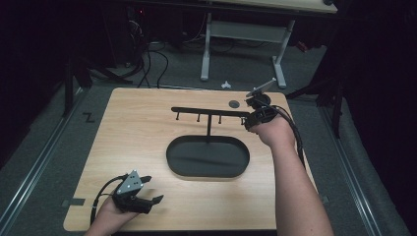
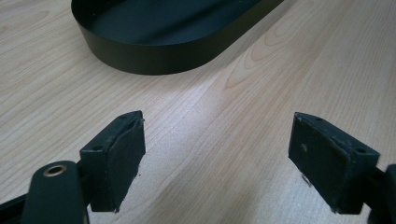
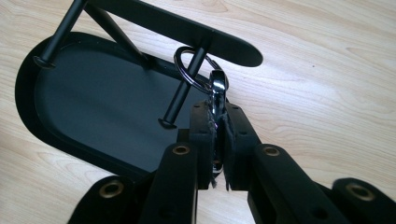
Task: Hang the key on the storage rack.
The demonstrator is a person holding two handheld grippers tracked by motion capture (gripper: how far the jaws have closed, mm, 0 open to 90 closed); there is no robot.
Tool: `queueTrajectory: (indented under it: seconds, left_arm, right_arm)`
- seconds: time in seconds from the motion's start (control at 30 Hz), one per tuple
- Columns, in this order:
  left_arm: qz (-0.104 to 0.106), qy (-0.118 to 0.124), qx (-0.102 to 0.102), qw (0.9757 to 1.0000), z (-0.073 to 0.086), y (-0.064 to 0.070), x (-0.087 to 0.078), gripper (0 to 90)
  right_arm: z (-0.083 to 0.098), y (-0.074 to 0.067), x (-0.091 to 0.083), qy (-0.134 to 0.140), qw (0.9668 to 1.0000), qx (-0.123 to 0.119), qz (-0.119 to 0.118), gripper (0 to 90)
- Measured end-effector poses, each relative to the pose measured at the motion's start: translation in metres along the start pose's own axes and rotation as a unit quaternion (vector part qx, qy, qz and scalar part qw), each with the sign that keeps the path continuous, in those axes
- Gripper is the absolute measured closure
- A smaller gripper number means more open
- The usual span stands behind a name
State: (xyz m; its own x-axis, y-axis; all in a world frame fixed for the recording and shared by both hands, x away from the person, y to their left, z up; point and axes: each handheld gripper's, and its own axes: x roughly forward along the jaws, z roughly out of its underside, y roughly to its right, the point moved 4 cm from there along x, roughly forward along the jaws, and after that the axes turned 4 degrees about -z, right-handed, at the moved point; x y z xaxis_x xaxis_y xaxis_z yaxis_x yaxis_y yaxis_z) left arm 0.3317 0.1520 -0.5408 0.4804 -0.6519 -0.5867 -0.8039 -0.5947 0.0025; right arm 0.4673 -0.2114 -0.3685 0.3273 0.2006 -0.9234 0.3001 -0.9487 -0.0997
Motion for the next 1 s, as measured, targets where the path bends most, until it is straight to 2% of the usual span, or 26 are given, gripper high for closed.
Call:
queueTrajectory:
  seconds: [0.3,0.53,0.8,1.0]
  left_arm:
    - [0.001,-0.004,0.000,1.0000,0.001,0.001,0.000,19.2]
    - [0.001,-0.003,-0.001,1.0000,0.001,0.001,0.001,19.2]
    - [0.001,-0.006,0.001,1.0000,0.001,0.002,0.002,19.2]
    - [0.000,-0.007,0.003,1.0000,0.001,0.003,0.003,19.2]
  right_arm:
    - [0.004,0.000,0.001,0.006,1.0000,-0.001,0.002,74.4]
    - [0.012,0.001,-0.003,0.014,0.9999,-0.002,-0.003,73.5]
    - [0.029,0.004,0.003,0.021,0.9996,0.000,-0.016,72.2]
    - [0.051,0.008,0.016,0.029,0.9992,0.005,-0.026,67.7]
